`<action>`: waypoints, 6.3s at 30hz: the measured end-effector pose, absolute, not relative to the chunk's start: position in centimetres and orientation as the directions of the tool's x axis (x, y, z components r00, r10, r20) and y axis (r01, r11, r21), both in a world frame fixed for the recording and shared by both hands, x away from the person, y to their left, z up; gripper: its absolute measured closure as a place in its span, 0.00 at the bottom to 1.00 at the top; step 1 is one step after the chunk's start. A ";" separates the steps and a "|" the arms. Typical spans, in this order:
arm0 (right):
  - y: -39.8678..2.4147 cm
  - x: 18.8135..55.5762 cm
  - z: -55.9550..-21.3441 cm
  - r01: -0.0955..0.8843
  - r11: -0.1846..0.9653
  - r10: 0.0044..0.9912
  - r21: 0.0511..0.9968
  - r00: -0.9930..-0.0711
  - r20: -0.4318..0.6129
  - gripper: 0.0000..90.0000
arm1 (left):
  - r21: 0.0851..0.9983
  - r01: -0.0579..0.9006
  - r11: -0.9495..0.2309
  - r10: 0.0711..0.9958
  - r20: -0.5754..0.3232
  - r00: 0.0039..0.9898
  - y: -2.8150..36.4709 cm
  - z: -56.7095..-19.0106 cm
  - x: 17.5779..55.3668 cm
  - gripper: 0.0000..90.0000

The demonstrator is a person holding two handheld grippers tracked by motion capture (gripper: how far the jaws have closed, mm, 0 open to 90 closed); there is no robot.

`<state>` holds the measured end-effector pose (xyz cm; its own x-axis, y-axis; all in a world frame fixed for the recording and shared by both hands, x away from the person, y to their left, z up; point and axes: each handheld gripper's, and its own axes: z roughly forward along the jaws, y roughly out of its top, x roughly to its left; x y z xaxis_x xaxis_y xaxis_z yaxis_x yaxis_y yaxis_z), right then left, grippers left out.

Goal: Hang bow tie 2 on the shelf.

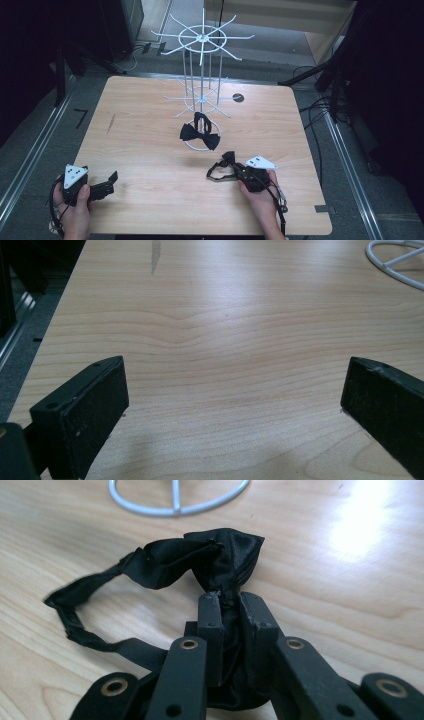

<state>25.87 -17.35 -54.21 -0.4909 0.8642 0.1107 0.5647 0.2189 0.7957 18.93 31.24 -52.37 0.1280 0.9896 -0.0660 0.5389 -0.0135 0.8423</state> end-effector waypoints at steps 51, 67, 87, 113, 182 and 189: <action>-21.1 23.8 -47.1 0.347 0.040 0.910 0.937 -0.401 0.110 0.90 | 0.843 0.538 -0.014 0.990 -0.065 0.127 31.2 -52.4 18.9 0.00; -20.6 23.7 -45.6 0.305 0.009 0.903 0.952 -0.412 0.123 0.90 | 0.841 0.541 -0.013 0.988 -0.072 0.136 31.3 -52.4 18.9 0.00; -19.5 23.9 -43.3 0.251 -0.009 0.894 0.968 -0.433 0.120 0.90 | 0.842 0.539 -0.010 0.987 -0.077 0.138 31.4 -52.4 18.9 0.00; -18.1 24.9 -41.3 0.225 -0.023 0.883 0.974 -0.453 0.125 0.90 | 0.840 0.542 -0.008 0.987 -0.080 0.139 31.4 -52.3 18.9 0.00; -14.2 29.9 -41.8 0.314 -0.041 0.872 0.949 -0.452 0.187 0.90 | 0.844 0.536 0.009 0.986 -0.097 0.137 31.5 -52.4 18.9 0.00; -13.7 30.4 -42.3 0.324 -0.046 0.873 0.945 -0.446 0.195 0.90 | 0.844 0.536 0.009 0.986 -0.097 0.136 31.6 -52.4 18.8 0.00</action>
